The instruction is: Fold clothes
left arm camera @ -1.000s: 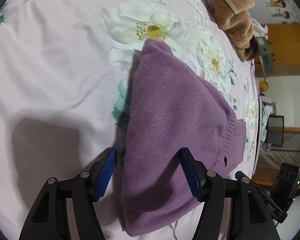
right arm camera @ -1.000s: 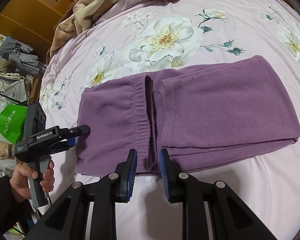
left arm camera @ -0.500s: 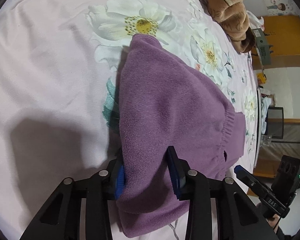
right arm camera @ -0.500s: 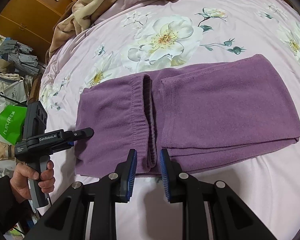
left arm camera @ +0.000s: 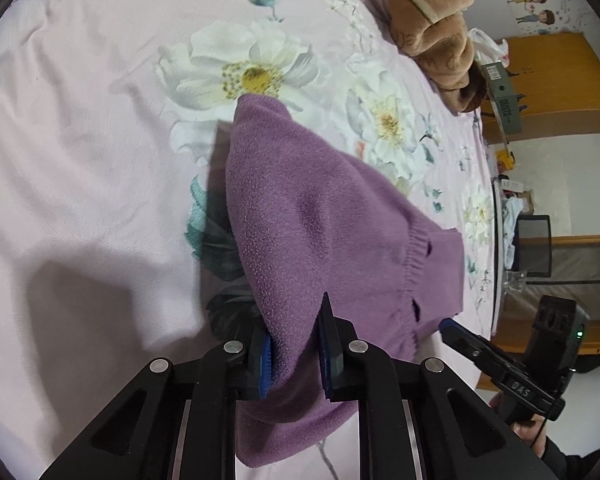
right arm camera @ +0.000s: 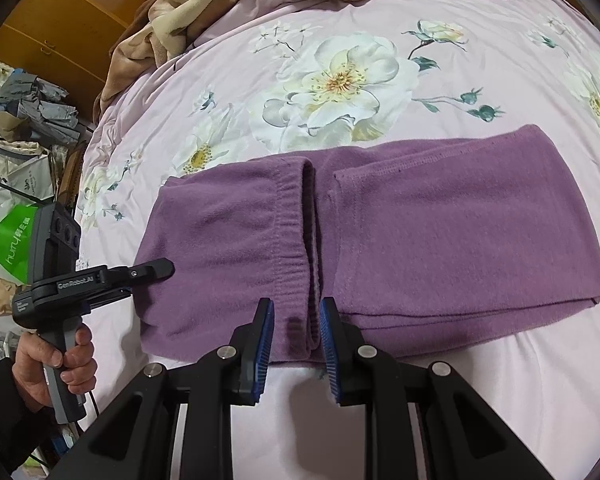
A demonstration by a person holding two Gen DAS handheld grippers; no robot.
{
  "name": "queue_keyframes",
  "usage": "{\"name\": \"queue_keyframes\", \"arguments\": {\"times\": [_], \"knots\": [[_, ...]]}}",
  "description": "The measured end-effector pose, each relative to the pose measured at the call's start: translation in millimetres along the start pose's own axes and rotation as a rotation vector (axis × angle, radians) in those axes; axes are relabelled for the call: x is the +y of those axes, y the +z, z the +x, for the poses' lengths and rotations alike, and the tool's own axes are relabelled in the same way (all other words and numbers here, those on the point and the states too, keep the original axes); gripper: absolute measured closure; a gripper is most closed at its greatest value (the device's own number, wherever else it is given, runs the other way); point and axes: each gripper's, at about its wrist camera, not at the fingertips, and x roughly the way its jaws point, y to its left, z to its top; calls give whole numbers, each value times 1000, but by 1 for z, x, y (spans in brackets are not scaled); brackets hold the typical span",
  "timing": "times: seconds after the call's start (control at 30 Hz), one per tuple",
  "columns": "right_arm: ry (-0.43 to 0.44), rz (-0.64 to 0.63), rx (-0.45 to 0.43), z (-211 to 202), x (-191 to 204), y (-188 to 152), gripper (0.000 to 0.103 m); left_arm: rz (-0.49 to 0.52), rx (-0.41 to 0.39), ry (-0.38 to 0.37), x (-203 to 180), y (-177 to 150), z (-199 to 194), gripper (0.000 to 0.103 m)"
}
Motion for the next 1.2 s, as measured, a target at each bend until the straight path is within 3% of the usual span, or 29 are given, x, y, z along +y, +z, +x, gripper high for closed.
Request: {"name": "queue_keyframes", "arguments": {"times": [0.43,0.67,0.87,1.2], "knots": [[-26,13,48,11,-8,-2,79,23,-34,-31,-21,3,-18,87],[-33,12,44,9,-12,3,79,-29,4,26,0,1,0,87],[-67,23,54,10,-16,3,79,-81,60,46,17,-2,19,63],[-71,19,65,15,-16,3,79,-16,89,83,12,-5,30,63]]}}
